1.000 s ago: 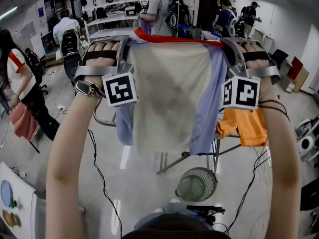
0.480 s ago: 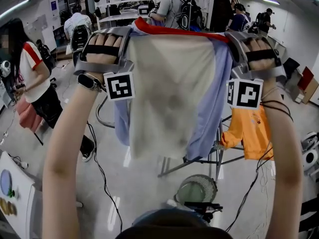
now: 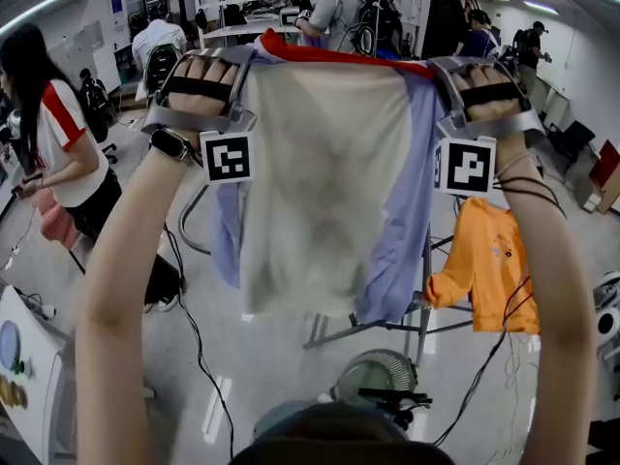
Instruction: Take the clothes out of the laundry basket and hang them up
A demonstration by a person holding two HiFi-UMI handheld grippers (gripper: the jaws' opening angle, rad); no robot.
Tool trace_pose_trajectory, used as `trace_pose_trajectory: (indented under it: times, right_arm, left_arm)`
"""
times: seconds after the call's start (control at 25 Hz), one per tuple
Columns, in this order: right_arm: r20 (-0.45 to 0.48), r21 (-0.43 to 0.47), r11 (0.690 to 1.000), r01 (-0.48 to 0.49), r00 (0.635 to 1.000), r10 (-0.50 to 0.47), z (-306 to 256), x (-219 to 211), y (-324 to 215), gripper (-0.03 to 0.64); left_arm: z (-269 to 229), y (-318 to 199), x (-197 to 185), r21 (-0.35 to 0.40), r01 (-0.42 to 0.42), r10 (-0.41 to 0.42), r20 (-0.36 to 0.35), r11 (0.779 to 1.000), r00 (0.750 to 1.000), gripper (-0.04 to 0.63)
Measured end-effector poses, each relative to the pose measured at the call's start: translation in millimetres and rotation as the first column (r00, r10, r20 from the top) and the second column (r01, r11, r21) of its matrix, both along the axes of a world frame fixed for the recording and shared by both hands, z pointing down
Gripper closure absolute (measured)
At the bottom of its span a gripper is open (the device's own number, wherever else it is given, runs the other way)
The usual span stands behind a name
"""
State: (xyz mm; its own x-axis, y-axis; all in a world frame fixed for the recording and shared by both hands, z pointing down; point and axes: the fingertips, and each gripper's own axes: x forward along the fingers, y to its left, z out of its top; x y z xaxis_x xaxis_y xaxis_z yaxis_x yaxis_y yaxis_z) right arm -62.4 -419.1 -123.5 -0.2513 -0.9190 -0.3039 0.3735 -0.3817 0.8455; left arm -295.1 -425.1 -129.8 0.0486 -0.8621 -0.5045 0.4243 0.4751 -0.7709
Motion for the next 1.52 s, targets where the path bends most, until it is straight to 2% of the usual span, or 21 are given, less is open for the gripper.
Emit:
trace_pose_trajectory:
  times: [0.08, 0.28, 0.44, 0.6, 0.8, 0.88, 0.96, 1.04, 1.28, 1.52]
  right_arm:
    - [-0.001, -0.015, 1.0, -0.011, 1.0, 0.011, 5, 7, -8, 0.604]
    - [-0.002, -0.043, 0.999, 0.0, 1.0, 0.0, 18, 8, -32, 0.604]
    - [-0.004, -0.059, 0.998, -0.007, 1.0, 0.007, 29, -1, -58, 0.604]
    - [-0.013, -0.069, 0.998, -0.005, 1.0, 0.004, 32, 11, -81, 0.606]
    - [-0.042, -0.095, 0.995, -0.025, 0.999, 0.021, 53, -41, -121, 0.604]
    - [-0.038, -0.117, 0.993, -0.027, 0.999, 0.023, 74, -32, -134, 0.604]
    - [-0.02, -0.157, 0.987, -0.025, 1.0, 0.022, 97, -4, -149, 0.604]
    - [-0.016, -0.187, 0.982, -0.024, 1.0, 0.022, 117, 10, -163, 0.604]
    - [-0.046, -0.272, 0.961, -0.058, 0.998, 0.048, 172, 14, -212, 0.606]
    - [-0.016, -0.389, 0.919, -0.057, 0.998, 0.055, 232, 6, -249, 0.604]
  left_arm:
    - [6, -6, 4, -0.018, 0.001, -0.001, -0.019, 1.0, 1.0, 0.568]
    - [21, -25, 7, -0.04, 0.01, -0.01, -0.015, 0.999, 1.0, 0.569]
    - [31, -48, -1, -0.047, 0.025, -0.025, 0.01, 0.999, 1.0, 0.569]
    - [37, -72, 12, -0.069, 0.02, -0.018, 0.02, 0.997, 1.0, 0.569]
    - [67, -113, -38, -0.132, 0.001, 0.006, 0.051, 0.991, 0.999, 0.568]
    - [91, -127, -28, -0.156, 0.001, 0.009, 0.063, 0.988, 0.998, 0.569]
    - [115, -142, -1, -0.18, 0.005, 0.008, 0.07, 0.984, 0.997, 0.569]
    - [137, -159, 12, -0.212, 0.002, 0.012, 0.067, 0.977, 0.998, 0.569]
    - [192, -211, 18, -0.3, -0.019, 0.032, 0.04, 0.954, 0.999, 0.569]
    - [254, -254, 14, -0.418, -0.011, 0.033, 0.045, 0.908, 0.998, 0.568]
